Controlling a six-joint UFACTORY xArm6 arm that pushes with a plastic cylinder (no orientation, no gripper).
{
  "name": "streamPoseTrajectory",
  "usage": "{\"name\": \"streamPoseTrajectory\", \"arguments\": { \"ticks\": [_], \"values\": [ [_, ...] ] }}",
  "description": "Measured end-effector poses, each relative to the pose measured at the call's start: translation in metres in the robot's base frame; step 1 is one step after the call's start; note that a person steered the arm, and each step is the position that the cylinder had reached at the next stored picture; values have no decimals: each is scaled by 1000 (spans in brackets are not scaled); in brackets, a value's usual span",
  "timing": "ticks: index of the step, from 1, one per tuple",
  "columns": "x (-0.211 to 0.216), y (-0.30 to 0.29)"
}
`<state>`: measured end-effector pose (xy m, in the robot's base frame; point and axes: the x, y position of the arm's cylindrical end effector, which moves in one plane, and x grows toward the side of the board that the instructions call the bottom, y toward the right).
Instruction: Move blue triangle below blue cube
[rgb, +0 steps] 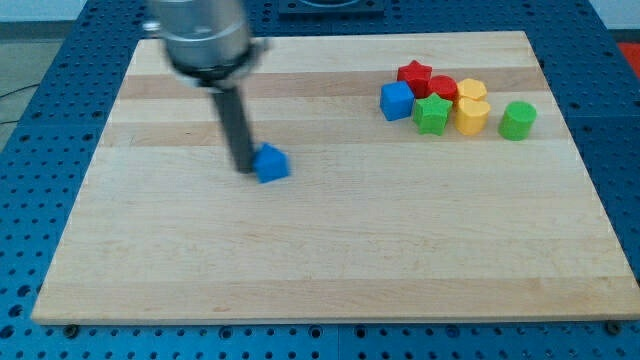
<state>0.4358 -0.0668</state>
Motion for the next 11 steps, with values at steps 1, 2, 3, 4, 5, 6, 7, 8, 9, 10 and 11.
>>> {"name": "streamPoseTrajectory", "arguments": {
  "ticks": [1,2,3,4,5,6,7,8,9,10,11],
  "values": [
    [-4,85],
    [-9,104],
    [28,109],
    [49,76],
    [81,112],
    [82,132],
    [0,145],
    [-23,159],
    [44,152],
    [48,111],
    [-4,65]
  ]
}}
